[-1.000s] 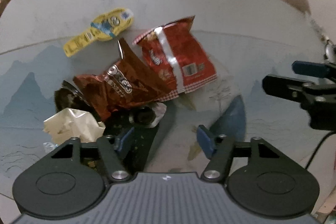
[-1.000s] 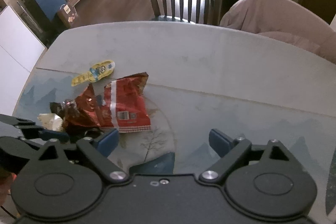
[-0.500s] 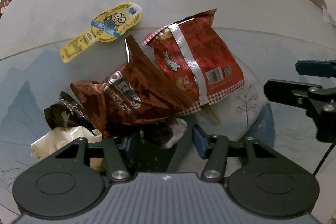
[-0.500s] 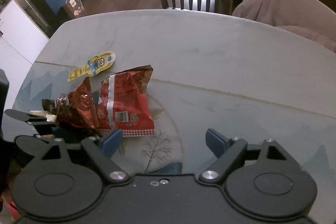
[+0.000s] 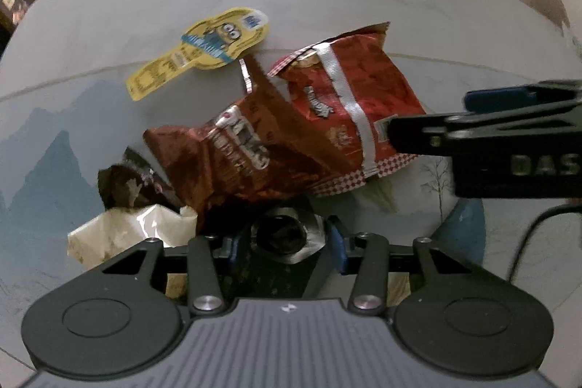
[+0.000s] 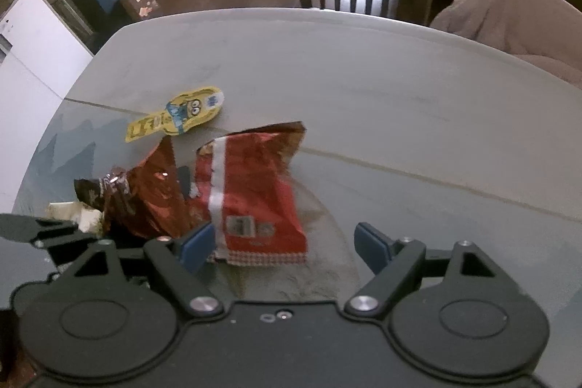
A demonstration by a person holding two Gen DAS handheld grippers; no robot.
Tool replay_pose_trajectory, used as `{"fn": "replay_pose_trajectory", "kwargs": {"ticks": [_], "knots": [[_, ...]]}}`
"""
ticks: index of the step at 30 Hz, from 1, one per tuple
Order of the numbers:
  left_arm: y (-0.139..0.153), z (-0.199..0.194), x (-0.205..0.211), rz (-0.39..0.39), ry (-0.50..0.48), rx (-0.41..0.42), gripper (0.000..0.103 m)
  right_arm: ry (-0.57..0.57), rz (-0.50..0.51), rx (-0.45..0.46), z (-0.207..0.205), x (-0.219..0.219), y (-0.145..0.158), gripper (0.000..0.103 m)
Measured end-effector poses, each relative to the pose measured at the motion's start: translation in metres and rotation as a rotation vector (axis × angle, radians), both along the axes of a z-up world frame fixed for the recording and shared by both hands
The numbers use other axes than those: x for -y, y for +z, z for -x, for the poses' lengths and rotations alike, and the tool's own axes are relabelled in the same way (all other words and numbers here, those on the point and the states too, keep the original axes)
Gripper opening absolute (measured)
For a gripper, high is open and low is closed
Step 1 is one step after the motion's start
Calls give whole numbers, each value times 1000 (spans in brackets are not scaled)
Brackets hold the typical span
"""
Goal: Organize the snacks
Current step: 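Move both tools back toward the remaining snack pile, then grasp the red chip bag with the right tool while the left tool grasps the silver round snack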
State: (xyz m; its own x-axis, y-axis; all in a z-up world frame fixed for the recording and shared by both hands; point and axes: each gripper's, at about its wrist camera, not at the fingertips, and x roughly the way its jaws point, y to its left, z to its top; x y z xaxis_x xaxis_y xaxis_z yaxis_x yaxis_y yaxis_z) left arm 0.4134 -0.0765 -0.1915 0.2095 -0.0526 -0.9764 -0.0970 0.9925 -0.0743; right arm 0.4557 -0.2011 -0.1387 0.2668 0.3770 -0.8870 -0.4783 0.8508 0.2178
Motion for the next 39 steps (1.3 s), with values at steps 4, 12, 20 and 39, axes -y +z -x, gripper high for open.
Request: {"fn": "replay_pose_trajectory", "kwargs": {"ticks": [4, 12, 20, 39], "knots": [[5, 6, -9, 46, 19, 5, 44, 18, 8, -11, -4, -17, -8, 84], [14, 14, -25, 77, 51, 19, 44, 29, 16, -9, -11, -45, -16, 85], [13, 10, -23, 82, 60, 28, 44, 4, 74, 21, -11, -64, -26, 79], [75, 30, -11, 124, 9, 144, 44, -118, 39, 52, 36, 4, 36, 72]]}}
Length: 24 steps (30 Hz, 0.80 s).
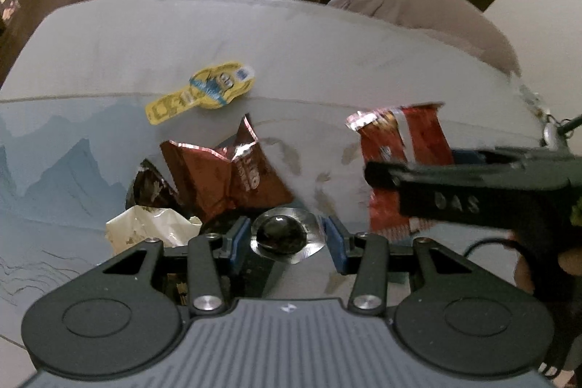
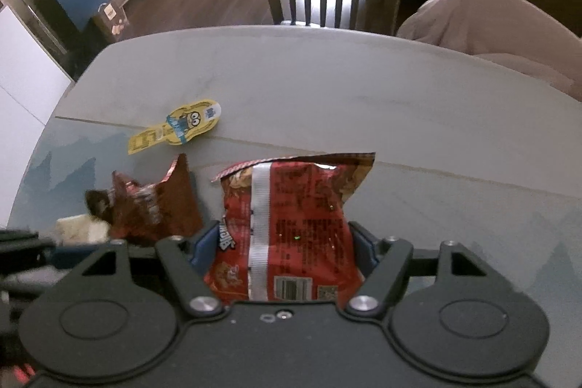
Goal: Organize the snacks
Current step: 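Grasp the red chip bag with the right tool while the left tool grasps the silver round snack, then carry both snacks into the box and open both tools to release them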
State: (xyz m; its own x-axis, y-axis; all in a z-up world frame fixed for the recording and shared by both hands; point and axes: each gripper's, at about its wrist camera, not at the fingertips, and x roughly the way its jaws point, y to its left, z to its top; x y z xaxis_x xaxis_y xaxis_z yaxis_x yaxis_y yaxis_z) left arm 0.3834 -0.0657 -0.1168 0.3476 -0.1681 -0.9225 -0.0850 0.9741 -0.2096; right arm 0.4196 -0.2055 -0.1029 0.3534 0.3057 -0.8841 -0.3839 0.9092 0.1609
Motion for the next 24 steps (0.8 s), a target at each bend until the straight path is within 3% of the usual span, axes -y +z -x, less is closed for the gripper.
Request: {"fn": "replay_pose_trajectory", "kwargs": {"ticks": [11, 16, 24], "knots": [[83, 41, -9, 4, -20, 178, 44, -83, -34, 144, 68, 20, 83, 72], [109, 73, -24, -13, -46, 178, 44, -63, -49, 171, 108, 13, 115, 72], [126, 134, -56, -44, -72, 133, 44, 7, -51, 157, 167, -11, 128, 72]]}}
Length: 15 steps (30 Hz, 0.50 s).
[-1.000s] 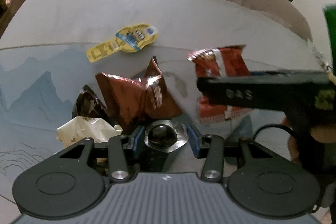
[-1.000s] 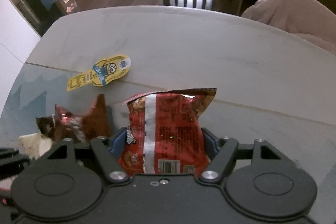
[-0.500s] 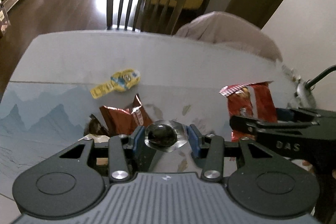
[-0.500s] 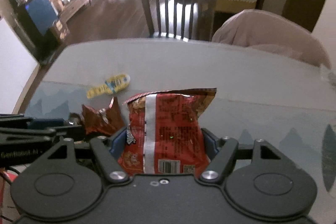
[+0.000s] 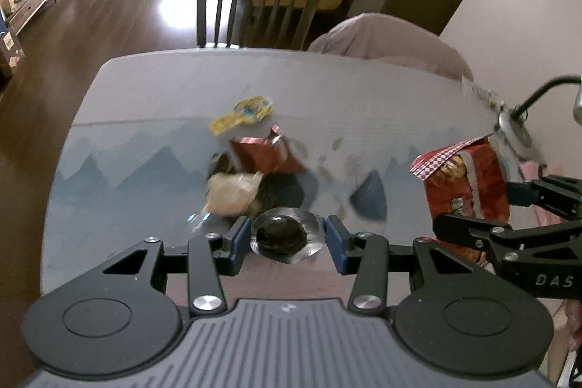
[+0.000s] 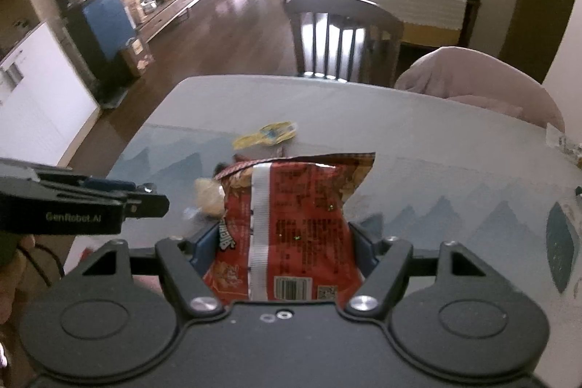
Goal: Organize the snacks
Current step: 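Carry both snacks into the box and open both tools to release them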
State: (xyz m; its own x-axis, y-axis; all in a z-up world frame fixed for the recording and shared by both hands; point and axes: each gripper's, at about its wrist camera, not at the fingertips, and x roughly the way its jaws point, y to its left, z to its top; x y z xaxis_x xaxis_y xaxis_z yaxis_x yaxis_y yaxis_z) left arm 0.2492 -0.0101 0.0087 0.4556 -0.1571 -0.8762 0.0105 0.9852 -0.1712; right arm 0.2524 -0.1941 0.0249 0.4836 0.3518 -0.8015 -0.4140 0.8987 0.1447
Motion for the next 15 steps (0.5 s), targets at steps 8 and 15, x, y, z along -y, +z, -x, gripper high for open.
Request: {"fn": "replay_pose_trajectory", "kwargs": {"ticks": [8, 15], "knots": [[-2, 52, -24, -43, -15, -66, 44, 51, -16, -46, 42, -27, -7, 73], [-27, 89, -38, -44, -29, -141, 44, 109, -13, -109, 78, -54, -28, 73]]}}
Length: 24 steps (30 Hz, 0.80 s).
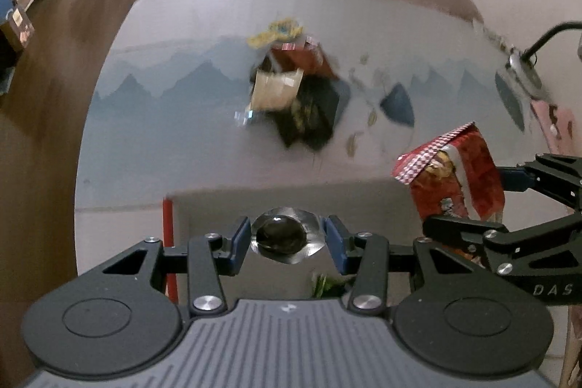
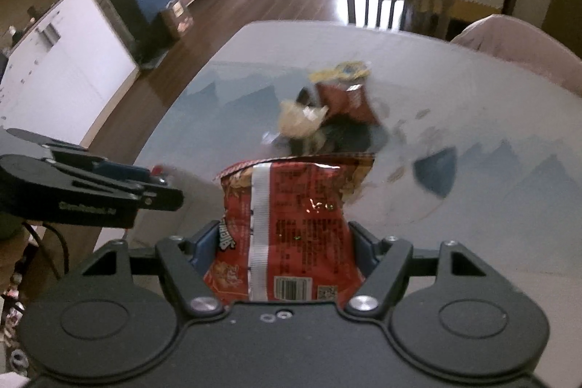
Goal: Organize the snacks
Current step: 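Carry both snacks into the box and open both tools to release them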
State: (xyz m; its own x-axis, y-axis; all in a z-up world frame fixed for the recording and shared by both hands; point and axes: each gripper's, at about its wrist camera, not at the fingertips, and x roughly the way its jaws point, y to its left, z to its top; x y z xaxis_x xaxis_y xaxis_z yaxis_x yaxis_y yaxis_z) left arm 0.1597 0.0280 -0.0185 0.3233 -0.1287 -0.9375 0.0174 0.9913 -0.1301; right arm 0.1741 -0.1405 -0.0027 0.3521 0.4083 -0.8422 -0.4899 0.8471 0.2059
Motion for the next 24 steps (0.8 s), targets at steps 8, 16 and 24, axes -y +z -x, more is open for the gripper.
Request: {"fn": "replay_pose_trajectory", "kwargs": {"ticks": [8, 16, 24], "knots": [[-42, 24, -8, 9, 16, -82, 44, 38, 30, -81, 37, -24, -42, 73], [-84, 30, -6, -39, 6, -154, 44, 60, 73, -160, 51, -42, -88, 72], [-114, 25, -3, -89, 3, -216, 45, 56, 131, -184, 52, -49, -113, 72]]}}
